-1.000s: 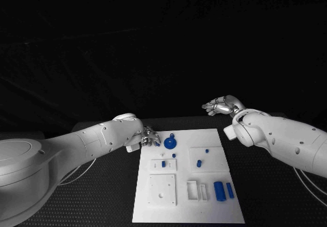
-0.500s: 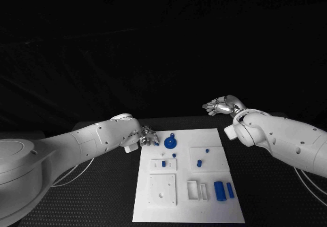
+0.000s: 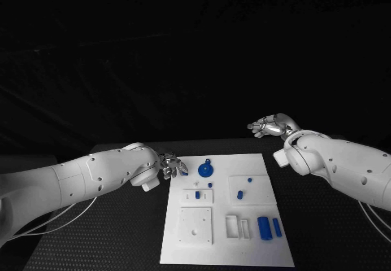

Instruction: Assemble the parts on the task board

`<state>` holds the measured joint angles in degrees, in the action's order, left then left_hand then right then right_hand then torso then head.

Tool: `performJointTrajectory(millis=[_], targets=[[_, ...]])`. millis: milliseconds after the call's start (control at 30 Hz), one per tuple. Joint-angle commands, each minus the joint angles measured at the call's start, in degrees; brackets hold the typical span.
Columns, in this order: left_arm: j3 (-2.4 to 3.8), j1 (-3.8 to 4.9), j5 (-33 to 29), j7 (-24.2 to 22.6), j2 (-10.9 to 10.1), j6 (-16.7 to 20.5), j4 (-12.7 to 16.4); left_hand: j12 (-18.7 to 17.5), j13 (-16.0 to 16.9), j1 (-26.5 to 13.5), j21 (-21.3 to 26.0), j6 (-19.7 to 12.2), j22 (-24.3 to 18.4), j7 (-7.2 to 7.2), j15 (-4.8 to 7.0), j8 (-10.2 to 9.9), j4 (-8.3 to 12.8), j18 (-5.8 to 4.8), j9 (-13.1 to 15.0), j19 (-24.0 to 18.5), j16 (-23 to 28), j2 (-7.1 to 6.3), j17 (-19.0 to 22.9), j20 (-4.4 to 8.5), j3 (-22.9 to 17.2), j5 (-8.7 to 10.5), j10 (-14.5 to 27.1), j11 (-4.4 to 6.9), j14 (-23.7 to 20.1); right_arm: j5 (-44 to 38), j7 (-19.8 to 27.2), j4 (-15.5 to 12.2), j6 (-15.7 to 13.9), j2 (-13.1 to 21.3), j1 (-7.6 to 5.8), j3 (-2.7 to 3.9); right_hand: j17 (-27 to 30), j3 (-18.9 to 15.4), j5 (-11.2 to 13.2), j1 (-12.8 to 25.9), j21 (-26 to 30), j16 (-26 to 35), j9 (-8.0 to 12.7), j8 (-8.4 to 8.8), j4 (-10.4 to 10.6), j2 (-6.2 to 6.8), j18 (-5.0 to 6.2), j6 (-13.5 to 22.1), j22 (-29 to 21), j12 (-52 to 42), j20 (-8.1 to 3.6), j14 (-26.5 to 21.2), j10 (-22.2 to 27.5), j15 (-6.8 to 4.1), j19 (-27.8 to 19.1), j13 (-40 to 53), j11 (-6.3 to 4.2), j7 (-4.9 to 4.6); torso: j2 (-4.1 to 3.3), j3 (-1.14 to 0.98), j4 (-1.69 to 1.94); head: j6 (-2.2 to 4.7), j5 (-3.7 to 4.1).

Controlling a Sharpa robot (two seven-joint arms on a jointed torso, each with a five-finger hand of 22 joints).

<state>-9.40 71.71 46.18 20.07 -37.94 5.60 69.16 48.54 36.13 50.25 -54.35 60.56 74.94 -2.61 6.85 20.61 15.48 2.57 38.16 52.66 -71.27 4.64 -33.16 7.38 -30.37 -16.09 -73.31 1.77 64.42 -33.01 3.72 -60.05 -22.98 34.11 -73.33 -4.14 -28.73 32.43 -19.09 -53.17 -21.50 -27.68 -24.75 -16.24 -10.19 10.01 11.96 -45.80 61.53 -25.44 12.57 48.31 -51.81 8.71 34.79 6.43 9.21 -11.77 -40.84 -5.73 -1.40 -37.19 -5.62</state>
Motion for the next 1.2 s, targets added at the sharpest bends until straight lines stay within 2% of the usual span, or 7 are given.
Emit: performJointTrajectory(millis=[33, 233, 367, 500, 533, 733, 1200], targets=[[-0.20, -0.89, 2.1, -0.3, -1.7, 6.6, 3.4, -0.4, -0.1, 1.1, -0.3, 0.7, 0.4, 0.07, 1.84, 1.4, 0.5, -0.45, 0.0, 0.7, -0.2, 0.39, 0.1, 6.24, -0.4, -0.54, -2.7, 2.01, 2.4, 0.2, 0.4, -0.2, 0.9, 0.2, 0.01, 0.04, 0.1, -0.2, -0.4, 0.4, 0.2, 0.3, 0.1, 0.21, 0.1, 0.01, 0.43, 0.2, 0.1, -0.3, 0.03, -0.2, 0.1, -0.02, -0.4, -0.1, 0.23, -0.28, 0.05, 0.08, 0.18, -0.23, -0.06], [-0.60, -2.38, 7.3, -0.3, -4.5, 8.2, 9.1, -0.9, -0.4, 1.1, -0.3, 1.4, 0.3, 0.33, 2.07, 1.4, 0.3, -0.37, -0.4, 1.4, 0.0, -0.11, 0.4, 6.45, -0.5, -2.31, -3.7, 2.28, 3.4, 0.4, 0.3, -0.5, 1.2, 0.3, 0.01, 0.04, 0.1, -0.3, -0.8, 0.7, 0.3, 0.3, 0.1, 0.20, 0.4, -0.19, 0.48, 0.3, 0.1, -0.4, 0.09, -0.3, 0.2, 0.00, -0.4, -0.3, 0.24, -0.29, 0.00, 0.10, 0.14, -0.27, -0.15], [-2.04, -2.49, 8.6, 0.0, -5.1, 8.9, 10.8, -1.2, -0.4, 1.1, -0.3, 1.8, 0.3, 0.46, 2.12, 1.4, 0.3, -0.35, -0.5, 1.8, 0.1, -0.49, 0.5, 6.55, -0.5, -3.53, -4.3, 2.41, 3.8, 0.5, 0.3, -0.5, 1.1, 0.4, 0.01, 0.04, 0.1, -0.3, -0.9, 0.8, 0.3, 0.2, 0.2, 0.20, 0.4, -0.20, 0.50, 0.3, 0.1, -0.4, 0.10, -0.3, 0.2, 0.00, -0.4, -0.3, 0.24, -0.29, 0.07, 0.11, 0.19, -0.47, -0.29], [-4.04, -2.55, 9.7, 0.6, -5.5, 9.2, 11.9, -1.3, -0.4, 1.1, -0.3, 2.1, 0.4, 0.54, 2.14, 1.4, 0.3, -0.34, -0.7, 2.0, 0.1, -0.69, 0.5, 6.60, -0.5, -4.29, -4.7, 2.49, 4.2, 0.5, 0.3, -0.5, 1.0, 0.4, 0.01, 0.04, 0.1, -0.3, -0.9, 0.7, 0.3, 0.2, 0.2, 0.20, 0.3, -0.17, 0.51, 0.3, 0.1, -0.4, 0.10, -0.3, 0.2, 0.00, -0.5, -0.3, 0.24, -0.28, 0.03, 0.09, 0.17, -0.51, -0.38], [-4.26, -2.57, 9.7, 0.7, -5.5, 9.1, 12.1, -1.3, -0.3, 1.0, -0.3, 2.1, 0.4, 0.55, 2.14, 1.4, 0.3, -0.34, -0.7, 2.0, 0.1, -0.72, 0.5, 6.60, -0.5, -4.32, -4.7, 2.50, 4.2, 0.5, 0.3, -0.5, 1.0, 0.5, 0.01, 0.04, 0.1, -0.3, -1.0, 0.7, 0.3, 0.2, 0.2, 0.20, 0.3, -0.16, 0.52, 0.3, 0.1, -0.4, 0.10, -0.3, 0.2, 0.00, -0.5, -0.4, 0.24, -0.28, 0.01, 0.06, 0.11, -0.50, -0.43], [-4.39, -2.99, 10.8, 1.0, -5.4, 8.4, 12.7, -1.3, -0.3, 1.0, -0.3, 2.2, 0.4, 0.58, 2.16, 1.4, 0.3, -0.33, -0.7, 2.1, 0.0, -0.78, 0.5, 6.62, -0.5, -4.44, -4.8, 2.53, 4.3, 0.5, 0.1, -0.5, 1.0, 0.5, 0.01, 0.04, 0.1, -0.3, -1.0, 0.7, 0.3, 0.2, 0.2, 0.20, 0.3, -0.16, 0.53, 0.3, 0.1, -0.4, 0.10, -0.3, 0.2, 0.01, -0.5, -0.4, 0.25, -0.28, -0.06, 0.03, 0.02, -0.45, -0.43], [-4.40, -3.05, 11.4, 1.6, -4.3, 8.0, 12.6, -1.3, -0.3, 0.9, -0.4, 2.4, 0.5, 0.62, 2.20, 1.4, 0.1, -0.32, -0.8, 2.3, 0.0, -0.83, 0.4, 6.66, -0.4, -4.53, -5.0, 2.56, 4.4, 0.5, 0.2, -0.4, 1.0, 0.4, 0.02, 0.04, 0.1, -0.4, -1.1, 0.7, 0.4, 0.3, 0.2, 0.21, 0.3, -0.11, 0.54, 0.3, 0.2, -0.4, 0.13, -0.4, 0.2, 0.03, -0.5, -0.5, 0.26, -0.30, -0.07, 0.01, -0.06, -0.71, -0.32]])
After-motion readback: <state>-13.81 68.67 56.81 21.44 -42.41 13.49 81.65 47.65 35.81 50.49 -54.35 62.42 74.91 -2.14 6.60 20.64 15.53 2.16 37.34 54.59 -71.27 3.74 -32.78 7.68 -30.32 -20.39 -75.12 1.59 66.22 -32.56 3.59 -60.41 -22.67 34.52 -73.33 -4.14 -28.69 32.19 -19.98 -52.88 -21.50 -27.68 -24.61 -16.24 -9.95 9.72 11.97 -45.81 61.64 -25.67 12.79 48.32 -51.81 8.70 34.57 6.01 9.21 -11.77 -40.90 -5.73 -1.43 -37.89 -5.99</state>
